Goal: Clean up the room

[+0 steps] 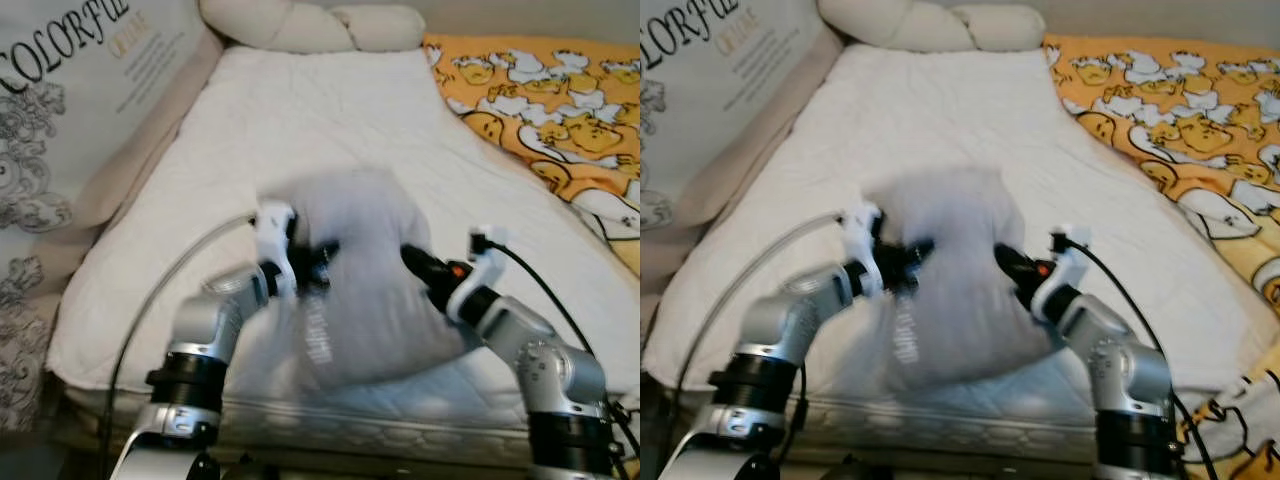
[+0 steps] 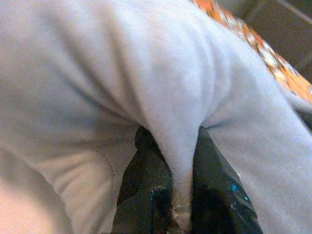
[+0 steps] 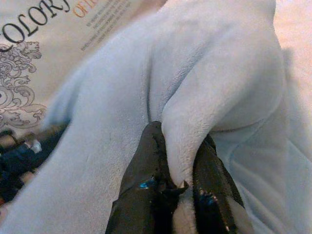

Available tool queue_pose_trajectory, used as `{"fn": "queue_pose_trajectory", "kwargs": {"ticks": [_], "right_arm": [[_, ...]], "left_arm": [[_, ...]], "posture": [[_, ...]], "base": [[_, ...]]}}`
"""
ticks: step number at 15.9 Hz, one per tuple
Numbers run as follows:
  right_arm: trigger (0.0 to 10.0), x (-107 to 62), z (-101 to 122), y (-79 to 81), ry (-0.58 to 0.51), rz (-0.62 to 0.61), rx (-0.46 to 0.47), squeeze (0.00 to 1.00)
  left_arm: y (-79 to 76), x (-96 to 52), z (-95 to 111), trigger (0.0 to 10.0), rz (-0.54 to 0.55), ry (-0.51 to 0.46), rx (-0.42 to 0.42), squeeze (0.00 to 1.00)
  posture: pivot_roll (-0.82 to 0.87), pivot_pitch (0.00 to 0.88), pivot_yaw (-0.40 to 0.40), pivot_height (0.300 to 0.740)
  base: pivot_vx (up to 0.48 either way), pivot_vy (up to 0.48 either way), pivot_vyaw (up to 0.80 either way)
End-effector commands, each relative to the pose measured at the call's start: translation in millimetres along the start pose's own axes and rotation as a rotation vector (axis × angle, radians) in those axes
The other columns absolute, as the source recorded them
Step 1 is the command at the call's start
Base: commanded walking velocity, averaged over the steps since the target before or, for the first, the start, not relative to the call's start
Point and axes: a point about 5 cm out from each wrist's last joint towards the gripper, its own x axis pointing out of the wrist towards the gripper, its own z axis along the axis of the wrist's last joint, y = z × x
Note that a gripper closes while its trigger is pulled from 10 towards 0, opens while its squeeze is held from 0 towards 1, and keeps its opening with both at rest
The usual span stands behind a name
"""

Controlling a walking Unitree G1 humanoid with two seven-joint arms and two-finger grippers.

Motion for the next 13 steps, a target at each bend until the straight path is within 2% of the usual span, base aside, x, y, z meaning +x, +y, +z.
{"fn": "queue_pose_trajectory", "kwargs": {"ticks": [1,2,3,5,6,7,9,11,13], "right_arm": [[0.0,2.1,5,12.6,-0.041,0.01,-0.055,0.0],[0.0,0.1,6,16.1,-0.099,-0.038,-0.025,0.0],[0.0,-2.0,6,17.9,-0.136,-0.075,-0.012,0.0],[0.0,-4.1,2,18.7,-0.169,-0.139,-0.08,0.0],[9.1,-3.5,3,19.2,-0.213,-0.235,-0.148,0.0],[10.0,-3.1,4,19.8,-0.229,-0.264,-0.182,0.0],[10.0,-3.8,7,21.2,-0.267,-0.332,-0.274,0.0],[10.0,-4.1,2,22.9,-0.253,-0.337,-0.289,0.0],[10.0,-5.4,-1,24.9,-0.256,-0.337,-0.283,0.0]], "left_arm": [[-9.8,0.8,13,0.0,-0.011,-0.047,0.084,0.0],[-6.9,-7.8,20,0.0,0.049,-0.081,0.17,0.0],[-5.4,-15.0,24,0.0,0.086,-0.106,0.212,0.0],[-2.3,-23.0,28,0.0,0.149,-0.131,0.271,0.0],[5.6,-26.5,27,10.0,0.243,-0.129,0.308,0.0],[8.4,-27.3,26,10.0,0.271,-0.124,0.325,0.0],[9.4,-30.3,30,10.0,0.303,-0.164,0.388,0.0],[9.4,-33.2,31,10.0,0.343,-0.183,0.395,0.0],[6.8,-32.6,30,10.0,0.348,-0.188,0.392,0.0]], "posture": [[-0.14,0.001,0.037,0.74],[-0.14,0.0,0.044,0.74],[-0.13,0.0,0.046,0.74],[-0.13,0.0,0.053,0.74],[-0.12,0.0,0.063,0.74],[-0.12,0.0,0.063,0.74],[-0.12,0.0,0.068,0.74],[-0.12,0.0,0.071,0.74],[-0.13,0.0,0.069,0.74]], "base": [[0.0,0.0,0.0],[0.0,0.0,0.0],[0.0,0.0,0.0],[0.0,0.0,0.0],[0.0,0.0,0.0],[0.0,0.0,0.0],[0.0,0.0,0.0],[0.0,0.0,0.0],[0.0,0.283,0.0]]}}
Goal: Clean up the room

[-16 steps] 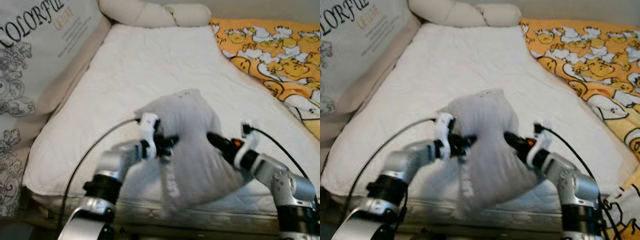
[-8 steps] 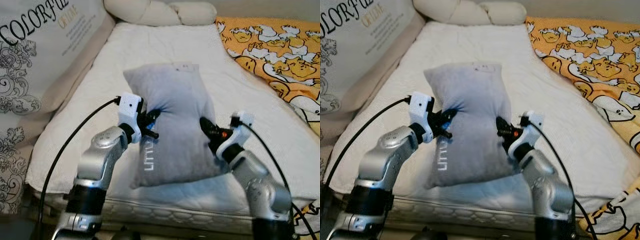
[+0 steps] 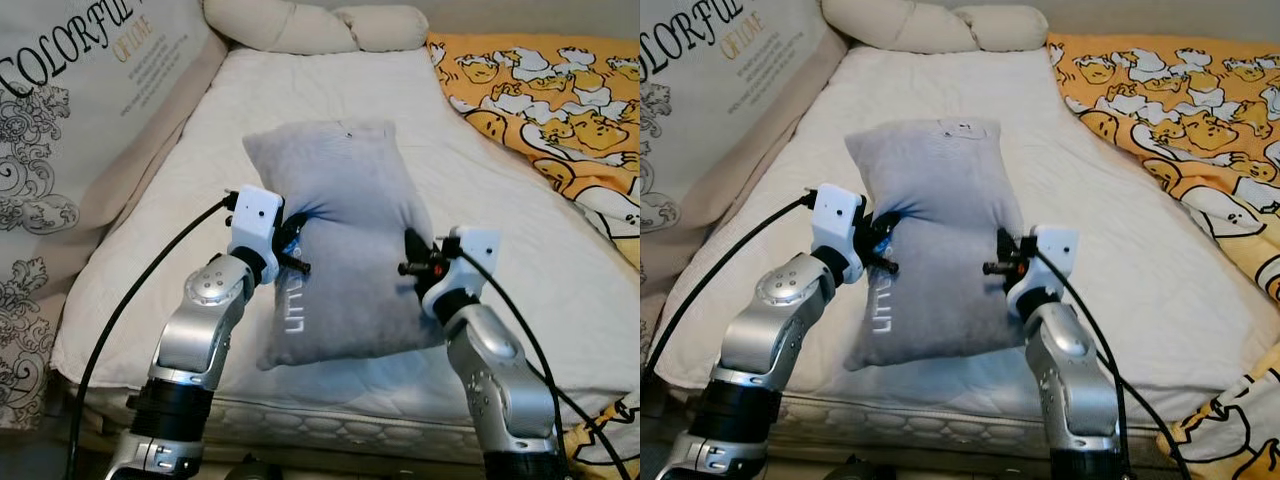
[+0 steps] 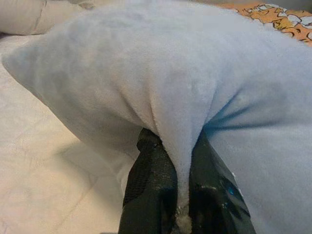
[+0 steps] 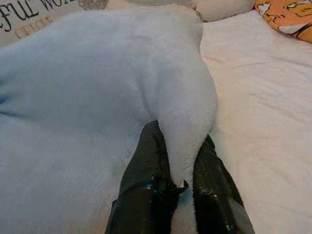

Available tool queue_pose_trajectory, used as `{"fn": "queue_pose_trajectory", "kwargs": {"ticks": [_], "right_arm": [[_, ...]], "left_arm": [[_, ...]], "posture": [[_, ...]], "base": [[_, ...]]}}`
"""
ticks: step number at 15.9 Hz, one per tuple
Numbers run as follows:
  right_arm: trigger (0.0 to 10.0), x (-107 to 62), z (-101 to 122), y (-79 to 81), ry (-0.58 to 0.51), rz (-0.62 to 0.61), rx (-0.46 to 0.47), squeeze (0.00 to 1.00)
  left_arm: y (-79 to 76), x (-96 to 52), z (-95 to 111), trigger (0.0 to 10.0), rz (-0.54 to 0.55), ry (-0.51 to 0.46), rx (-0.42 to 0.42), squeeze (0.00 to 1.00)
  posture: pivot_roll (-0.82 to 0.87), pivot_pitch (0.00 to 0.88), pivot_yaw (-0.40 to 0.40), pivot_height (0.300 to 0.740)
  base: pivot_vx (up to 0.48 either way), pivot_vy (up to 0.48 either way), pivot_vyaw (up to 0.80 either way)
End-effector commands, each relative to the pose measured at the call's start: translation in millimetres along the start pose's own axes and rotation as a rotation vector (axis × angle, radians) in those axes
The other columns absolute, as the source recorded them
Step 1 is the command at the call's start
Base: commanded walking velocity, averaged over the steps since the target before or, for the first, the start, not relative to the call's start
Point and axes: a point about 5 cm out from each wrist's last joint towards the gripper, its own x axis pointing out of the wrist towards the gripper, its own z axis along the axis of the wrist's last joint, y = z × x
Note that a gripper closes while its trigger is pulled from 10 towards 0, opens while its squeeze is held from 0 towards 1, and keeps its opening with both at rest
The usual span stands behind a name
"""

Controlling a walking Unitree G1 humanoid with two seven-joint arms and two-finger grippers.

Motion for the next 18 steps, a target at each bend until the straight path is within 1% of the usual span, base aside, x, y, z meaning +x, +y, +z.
{"fn": "queue_pose_trajectory", "kwargs": {"ticks": [1,3,9,13,18], "right_arm": [[10.0,-5.1,7.7,-6.3,-0.052,-0.055,-0.032,0.0],[10.0,-6.5,6.6,-5.4,-0.058,-0.06,-0.015,0.0],[10.0,-8.0,5.5,-6.1,-0.064,-0.075,0.001,0.0],[10.0,-6.6,4.2,-3.1,-0.062,-0.071,0.004,0.0],[10.0,-6.7,3.7,-3.4,-0.06,-0.082,0.009,0.0]], "left_arm": [[7.8,-5.5,10.1,10.0,0.063,-0.047,0.049,0.0],[4.9,-6.0,9.0,10.0,0.051,-0.041,0.083,0.0],[7.2,-8.0,8.5,10.0,0.069,-0.026,0.093,0.0],[7.9,-7.8,8.3,10.0,0.073,-0.02,0.107,0.0],[8.6,-7.6,6.6,10.0,0.075,-0.013,0.104,0.0]], "posture": [[-0.13,0.0,0.069,0.74],[-0.13,0.0,0.065,0.74],[-0.12,0.001,0.07,0.74],[-0.11,0.0,0.071,0.74],[-0.12,0.0,0.073,0.74]], "base": [[0.0,0.307,0.0],[0.0,0.309,0.0],[0.0,0.309,0.0],[0.0,0.307,0.0],[0.0,0.306,0.0]]}}
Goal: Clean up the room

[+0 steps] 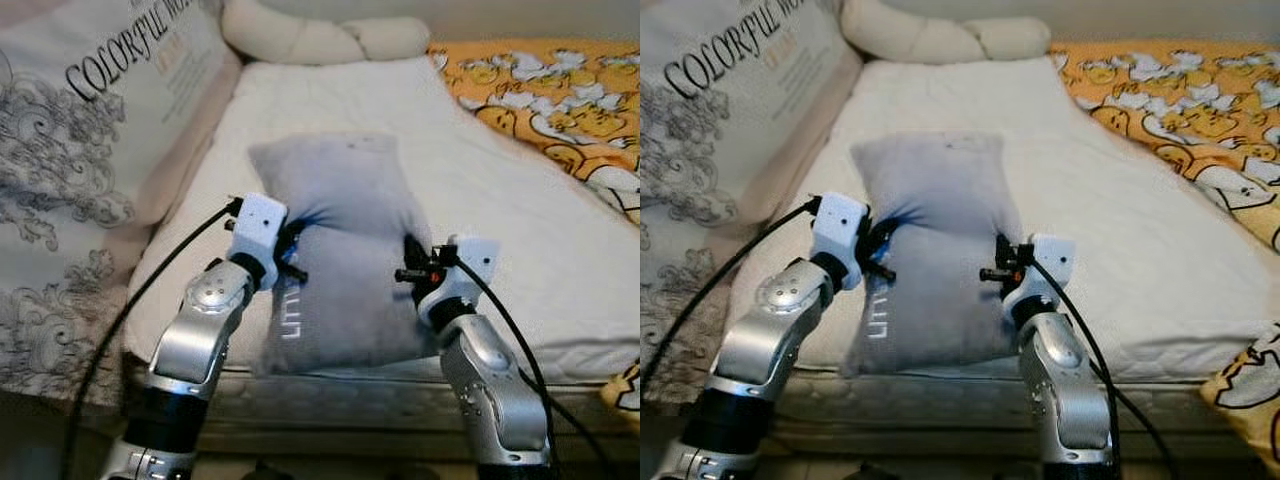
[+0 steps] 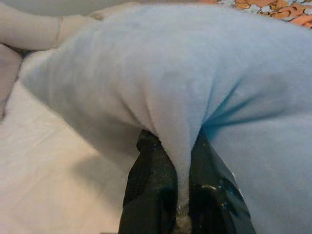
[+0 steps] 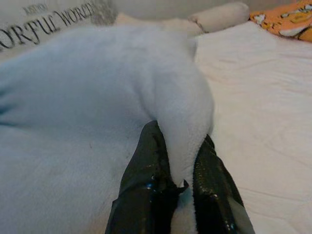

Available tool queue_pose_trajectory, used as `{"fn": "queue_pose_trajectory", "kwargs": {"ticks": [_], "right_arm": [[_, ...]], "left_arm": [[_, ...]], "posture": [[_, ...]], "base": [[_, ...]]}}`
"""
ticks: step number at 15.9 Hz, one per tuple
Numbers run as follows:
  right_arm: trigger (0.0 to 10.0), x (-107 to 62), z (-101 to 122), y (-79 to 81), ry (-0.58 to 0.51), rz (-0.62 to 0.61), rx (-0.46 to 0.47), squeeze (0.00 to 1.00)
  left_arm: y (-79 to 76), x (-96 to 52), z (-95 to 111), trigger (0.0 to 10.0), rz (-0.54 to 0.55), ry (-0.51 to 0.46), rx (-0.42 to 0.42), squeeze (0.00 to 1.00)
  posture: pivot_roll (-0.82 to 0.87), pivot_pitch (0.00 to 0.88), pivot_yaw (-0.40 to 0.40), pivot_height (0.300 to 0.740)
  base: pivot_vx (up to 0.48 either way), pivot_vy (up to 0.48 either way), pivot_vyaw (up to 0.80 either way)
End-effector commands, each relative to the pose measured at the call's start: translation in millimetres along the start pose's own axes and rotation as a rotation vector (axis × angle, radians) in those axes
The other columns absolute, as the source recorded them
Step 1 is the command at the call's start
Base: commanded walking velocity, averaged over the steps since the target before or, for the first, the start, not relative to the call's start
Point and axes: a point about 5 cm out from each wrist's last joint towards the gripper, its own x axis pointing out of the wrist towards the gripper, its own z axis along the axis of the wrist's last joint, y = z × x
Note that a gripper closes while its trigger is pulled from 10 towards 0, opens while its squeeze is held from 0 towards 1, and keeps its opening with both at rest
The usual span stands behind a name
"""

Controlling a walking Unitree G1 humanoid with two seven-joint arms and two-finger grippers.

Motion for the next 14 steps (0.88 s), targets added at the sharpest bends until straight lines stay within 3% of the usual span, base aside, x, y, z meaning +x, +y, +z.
{"fn": "queue_pose_trajectory", "kwargs": {"ticks": [1,14], "right_arm": [[10.0,-1.9,6.4,-10.0,-0.032,-0.054,-0.008,0.0],[10.0,3.4,3.9,-7.6,-0.005,-0.028,-0.018,0.0]], "left_arm": [[10.2,-1.4,8.2,10.0,0.065,-0.031,0.017,0.0],[11.5,-1.7,8.4,10.0,0.077,-0.041,0.039,0.0]], "posture": [[-0.12,0.0,0.07,0.74],[-0.11,0.0,0.046,0.74]], "base": [[0.0,0.307,0.0],[0.0,0.285,0.0]]}}
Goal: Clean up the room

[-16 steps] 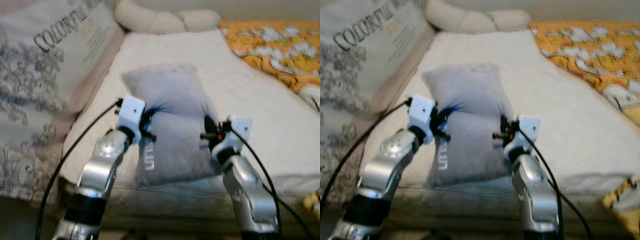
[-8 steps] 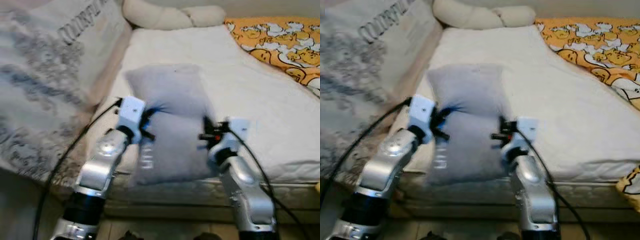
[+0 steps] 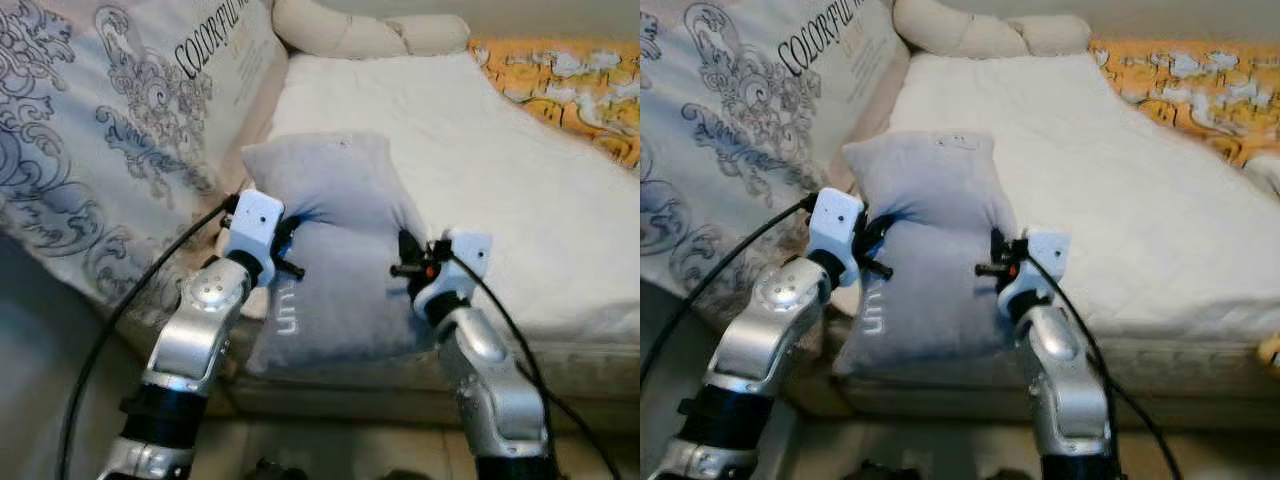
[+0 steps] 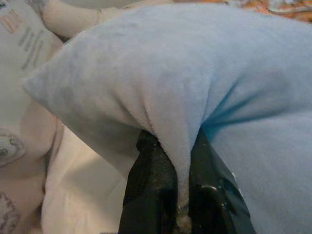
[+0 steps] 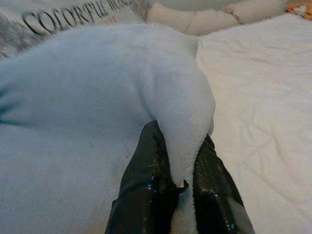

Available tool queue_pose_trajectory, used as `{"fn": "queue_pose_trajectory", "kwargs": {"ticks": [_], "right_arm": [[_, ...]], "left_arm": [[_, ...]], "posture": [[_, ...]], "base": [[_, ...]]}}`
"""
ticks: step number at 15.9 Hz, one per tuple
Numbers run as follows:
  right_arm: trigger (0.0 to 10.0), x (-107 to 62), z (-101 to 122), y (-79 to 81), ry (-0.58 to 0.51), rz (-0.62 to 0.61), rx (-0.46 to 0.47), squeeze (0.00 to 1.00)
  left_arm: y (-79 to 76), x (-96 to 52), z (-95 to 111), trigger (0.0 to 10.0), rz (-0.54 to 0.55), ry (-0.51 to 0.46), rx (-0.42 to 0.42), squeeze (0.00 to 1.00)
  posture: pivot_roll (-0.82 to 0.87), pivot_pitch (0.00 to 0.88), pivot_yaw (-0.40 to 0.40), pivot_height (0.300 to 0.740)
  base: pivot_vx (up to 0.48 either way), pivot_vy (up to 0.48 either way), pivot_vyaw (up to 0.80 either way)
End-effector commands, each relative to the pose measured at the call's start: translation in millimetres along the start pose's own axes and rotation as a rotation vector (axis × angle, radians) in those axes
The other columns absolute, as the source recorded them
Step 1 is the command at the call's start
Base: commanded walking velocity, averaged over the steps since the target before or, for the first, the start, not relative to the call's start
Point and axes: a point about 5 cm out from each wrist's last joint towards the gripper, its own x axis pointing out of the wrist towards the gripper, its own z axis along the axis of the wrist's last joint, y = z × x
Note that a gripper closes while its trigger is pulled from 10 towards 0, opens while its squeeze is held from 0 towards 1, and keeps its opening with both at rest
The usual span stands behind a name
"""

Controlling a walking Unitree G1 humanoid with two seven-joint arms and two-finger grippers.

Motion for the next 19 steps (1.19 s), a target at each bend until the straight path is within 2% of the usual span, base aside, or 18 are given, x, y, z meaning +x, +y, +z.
{"fn": "queue_pose_trajectory", "kwargs": {"ticks": [1,8,12,14,16,19], "right_arm": [[10.0,-0.1,4,-5.3,-0.015,-0.031,0.004,0.0],[10.0,2.0,4,-3.2,-0.009,-0.018,0.007,0.0],[10.0,7.3,5,-0.4,-0.005,0.005,-0.03,0.0],[10.0,9.3,5,-2.5,0.003,-0.022,-0.049,0.0],[10.0,10.9,5,-3.5,0.006,-0.027,-0.055,0.0],[10.0,12.2,4,-4.4,0.005,-0.027,-0.029,0.0]], "left_arm": [[13.7,-4.4,7,10.0,0.068,-0.033,0.026,0.0],[15.9,-4.3,9,10.0,0.068,-0.04,0.042,0.0],[18.2,-2.8,11,10.0,0.067,-0.039,0.039,0.0],[18.2,-1.5,12,10.0,0.065,-0.04,0.044,0.0],[18.6,-0.1,12,10.0,0.063,-0.041,0.048,0.0],[19.9,1.8,14,10.0,0.059,-0.043,0.053,0.0]], "posture": [[-0.11,0.0,0.046,0.74],[-0.11,0.0,0.04,0.74],[-0.1,0.0,0.032,0.74],[-0.09,0.0,0.027,0.74],[-0.09,0.0,0.027,0.74],[-0.1,0.0,0.033,0.74]], "base": [[0.0,0.0,0.0],[0.0,0.0,0.0],[0.271,0.0,0.0],[0.283,0.0,0.61],[0.285,0.0,0.8],[0.284,0.0,0.0]]}}
